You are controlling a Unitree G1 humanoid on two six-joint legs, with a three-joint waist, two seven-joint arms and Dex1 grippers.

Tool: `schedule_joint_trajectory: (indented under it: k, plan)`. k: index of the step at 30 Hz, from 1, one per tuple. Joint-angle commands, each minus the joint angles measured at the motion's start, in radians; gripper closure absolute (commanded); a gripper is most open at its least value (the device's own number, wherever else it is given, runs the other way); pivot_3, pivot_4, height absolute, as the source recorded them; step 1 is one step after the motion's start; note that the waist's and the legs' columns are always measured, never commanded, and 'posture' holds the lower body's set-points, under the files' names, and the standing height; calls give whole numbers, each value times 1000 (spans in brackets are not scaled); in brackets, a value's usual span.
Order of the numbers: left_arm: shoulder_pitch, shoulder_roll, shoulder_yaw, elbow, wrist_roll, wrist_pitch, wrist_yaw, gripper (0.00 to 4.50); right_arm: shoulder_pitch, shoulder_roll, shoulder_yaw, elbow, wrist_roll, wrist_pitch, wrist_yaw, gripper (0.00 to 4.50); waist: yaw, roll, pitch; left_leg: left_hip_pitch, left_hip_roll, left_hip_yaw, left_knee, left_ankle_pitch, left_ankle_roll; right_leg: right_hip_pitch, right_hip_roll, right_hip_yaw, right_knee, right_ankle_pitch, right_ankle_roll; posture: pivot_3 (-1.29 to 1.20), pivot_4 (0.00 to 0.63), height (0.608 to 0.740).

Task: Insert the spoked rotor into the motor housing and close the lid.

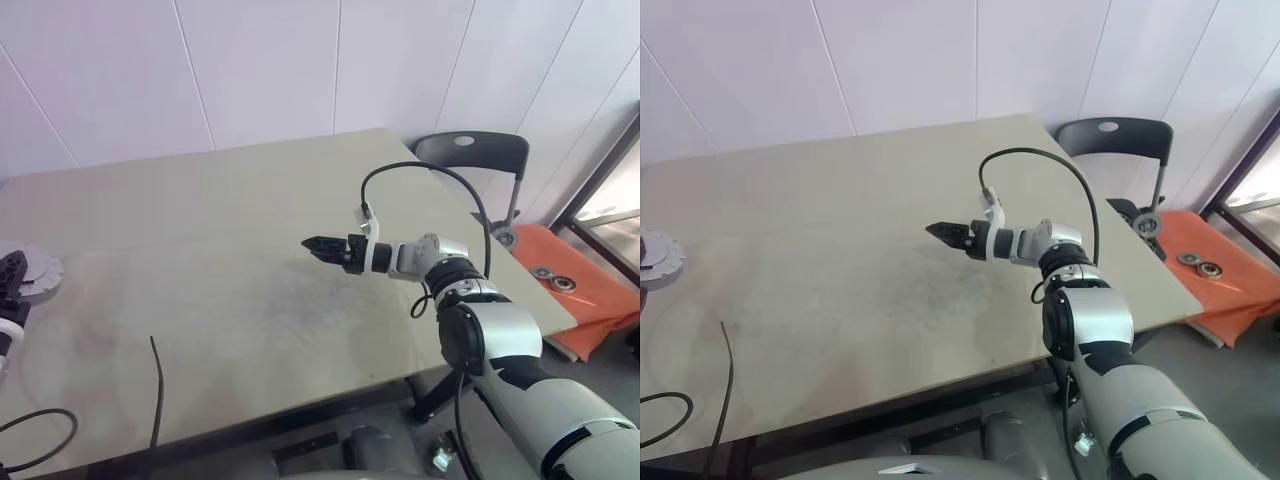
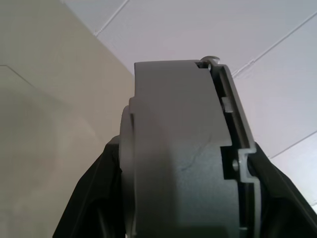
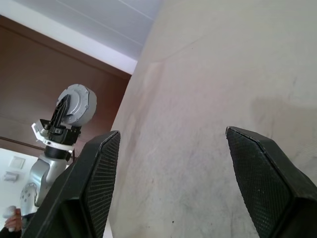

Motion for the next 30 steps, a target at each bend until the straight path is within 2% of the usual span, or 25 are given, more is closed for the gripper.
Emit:
schedule_joint_trajectory:
  k: [1, 9, 15, 21, 30]
  plan:
    - [-74, 62, 12, 77, 54, -41, -64, 1996, -31, 8, -8, -4, 7, -16, 1, 946, -1, 0, 0, 0, 0, 0, 0, 0, 0, 0, 0, 0, 0, 0, 0, 0, 0, 740]
    - [-226, 112, -87, 345, 258, -85, -194, 1996, -34, 2, -3, -5, -4, -11, -6, 946, -3, -1, 0, 0, 0, 0, -1, 0, 0, 0, 0, 0, -1, 2, -2, 0, 0, 740]
    - [-280, 121, -129, 497, 382, -128, -273, 1996, -24, -11, -4, -10, -7, -8, -15, 946, -8, -1, -1, -1, 0, 0, -3, 0, 0, -3, 0, 0, 0, 2, -2, 0, 0, 740]
    - [-304, 150, -111, 622, 448, -165, -321, 1996, -16, -18, -4, -15, -6, -8, -15, 946, -7, -2, -1, -1, 0, 0, -8, 0, 0, -6, 0, 0, 0, 3, -2, 0, 0, 740]
    - [-326, 157, -109, 678, 504, -186, -350, 1996, -13, -9, -2, -14, -8, -19, -28, 946, -4, -2, -1, -1, 0, 0, -12, 1, -2, -8, -1, 0, 0, 3, -2, 0, 0, 740]
